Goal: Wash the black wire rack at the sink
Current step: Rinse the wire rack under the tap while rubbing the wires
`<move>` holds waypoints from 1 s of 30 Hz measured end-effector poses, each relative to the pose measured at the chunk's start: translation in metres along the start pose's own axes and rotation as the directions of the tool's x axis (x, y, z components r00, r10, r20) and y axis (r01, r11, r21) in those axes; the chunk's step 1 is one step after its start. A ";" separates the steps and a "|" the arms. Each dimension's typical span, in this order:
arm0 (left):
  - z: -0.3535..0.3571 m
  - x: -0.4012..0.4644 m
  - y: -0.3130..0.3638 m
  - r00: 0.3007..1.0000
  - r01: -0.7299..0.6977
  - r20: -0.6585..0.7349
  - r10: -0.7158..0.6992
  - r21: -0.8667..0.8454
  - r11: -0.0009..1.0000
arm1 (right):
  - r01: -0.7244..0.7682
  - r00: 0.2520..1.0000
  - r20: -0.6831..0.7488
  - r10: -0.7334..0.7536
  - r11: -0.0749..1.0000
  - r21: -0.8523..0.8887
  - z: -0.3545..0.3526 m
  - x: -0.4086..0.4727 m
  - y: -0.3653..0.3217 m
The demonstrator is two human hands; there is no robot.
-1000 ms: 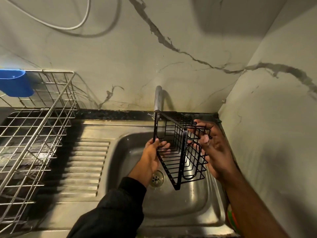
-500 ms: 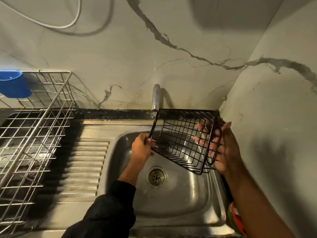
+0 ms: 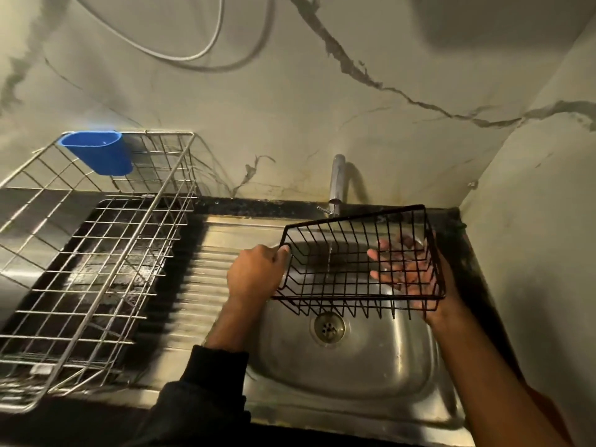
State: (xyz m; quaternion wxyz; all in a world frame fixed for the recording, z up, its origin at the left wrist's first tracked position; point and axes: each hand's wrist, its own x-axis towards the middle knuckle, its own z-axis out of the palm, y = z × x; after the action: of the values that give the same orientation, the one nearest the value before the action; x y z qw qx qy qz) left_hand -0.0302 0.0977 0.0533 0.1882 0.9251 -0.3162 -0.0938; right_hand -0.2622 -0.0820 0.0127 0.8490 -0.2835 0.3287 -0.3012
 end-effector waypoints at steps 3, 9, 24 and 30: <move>-0.003 0.001 -0.012 0.987 0.129 0.137 -0.079 -0.405 0.905 | 0.043 0.998 -0.040 -0.047 0.996 -0.078 0.005 -0.007 0.009; -0.028 -0.004 -0.007 0.940 0.334 0.294 -0.171 -0.895 0.297 | -0.050 0.999 -0.004 0.052 0.930 -0.365 0.026 0.008 0.015; -0.046 -0.027 -0.018 0.953 -0.216 -0.301 -0.022 -0.734 0.644 | -0.022 0.996 -0.085 -0.010 0.930 -0.366 0.078 0.071 0.065; -0.054 -0.034 -0.021 0.979 -0.107 -0.197 -0.046 -0.699 0.707 | 0.039 0.999 0.009 -0.038 0.906 -0.422 0.100 0.093 0.071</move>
State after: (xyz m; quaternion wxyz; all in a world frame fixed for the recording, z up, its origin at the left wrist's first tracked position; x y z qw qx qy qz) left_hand -0.0293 0.1495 0.0959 0.5598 0.7818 -0.2510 -0.1109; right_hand -0.1102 -0.0716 -0.0094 0.7615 -0.4670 0.3803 -0.2396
